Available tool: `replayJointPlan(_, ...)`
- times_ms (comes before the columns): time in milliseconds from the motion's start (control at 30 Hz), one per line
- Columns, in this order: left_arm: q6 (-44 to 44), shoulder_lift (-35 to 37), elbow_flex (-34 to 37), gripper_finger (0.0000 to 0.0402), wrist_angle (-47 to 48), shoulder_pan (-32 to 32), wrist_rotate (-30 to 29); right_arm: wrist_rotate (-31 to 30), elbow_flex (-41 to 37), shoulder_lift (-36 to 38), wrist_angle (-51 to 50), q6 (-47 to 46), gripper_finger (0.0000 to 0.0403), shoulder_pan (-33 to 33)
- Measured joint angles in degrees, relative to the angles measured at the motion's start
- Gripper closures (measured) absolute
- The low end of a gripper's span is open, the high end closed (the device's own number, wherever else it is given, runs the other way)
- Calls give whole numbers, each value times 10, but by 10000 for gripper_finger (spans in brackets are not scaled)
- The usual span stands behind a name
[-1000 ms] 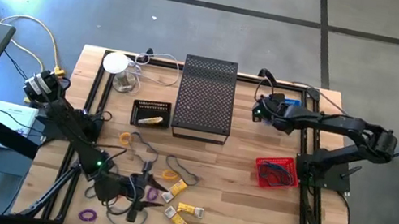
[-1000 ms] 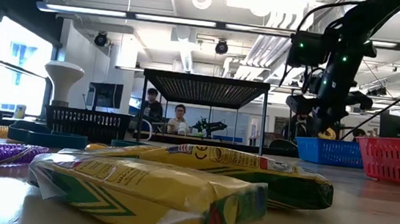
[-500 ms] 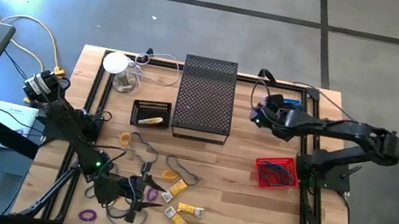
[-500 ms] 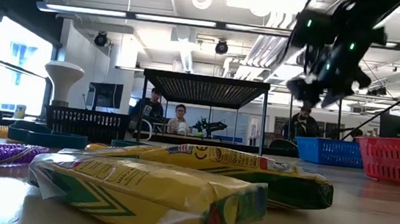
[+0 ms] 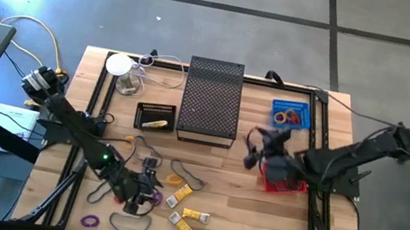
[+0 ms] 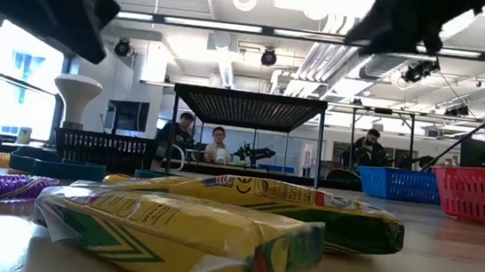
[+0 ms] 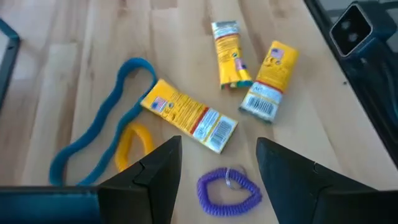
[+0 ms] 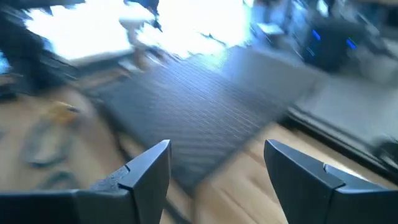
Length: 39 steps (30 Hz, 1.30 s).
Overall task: Pick & Place Office Desk Supplies
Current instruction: Put the yellow crayon box into the black bin
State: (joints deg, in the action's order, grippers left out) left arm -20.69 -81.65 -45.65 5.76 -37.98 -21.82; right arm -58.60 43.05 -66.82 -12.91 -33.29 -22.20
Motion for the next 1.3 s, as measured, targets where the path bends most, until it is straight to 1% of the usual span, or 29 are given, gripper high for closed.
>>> replayJointPlan(100,10,-15,0,203,-23,22,3,-27,0,-20,101,87,159,-56)
replayJointPlan(167,9,-24,0,203,-34,35,3,-25,0,-32,176,152,159,-78)
replayJointPlan(267,-21,-36,0,203,-46,51,6,-12,0,-41,257,232,160,-108)
replayJointPlan(367,-32,-39,0,203,-47,57,8,14,0,-47,305,278,160,-125)
replayJointPlan(433,-37,-40,0,203,-47,58,21,24,0,-48,322,299,159,-134)
replayJointPlan(567,-80,-40,0,203,-56,64,28,36,0,-48,329,314,159,-136)
replayJointPlan(667,-87,-44,0,203,-59,65,25,37,0,-48,329,314,158,-136)
replayJointPlan(767,-87,-69,-1,199,-70,61,10,37,0,-48,328,305,158,-136)
replayJointPlan(833,-87,-98,-1,188,-87,58,-9,39,0,-48,328,292,158,-136)
replayJointPlan(967,-68,-155,0,151,-135,58,-12,71,0,-48,327,287,158,-136)
replayJointPlan(1100,-66,-186,-1,114,-188,58,-26,93,0,-48,327,286,158,-136)
replayJointPlan(1167,-73,-192,-1,104,-203,59,-26,94,0,-48,326,286,158,-136)
replayJointPlan(1300,-96,-195,-1,101,-212,60,-30,103,0,-48,321,280,158,-136)
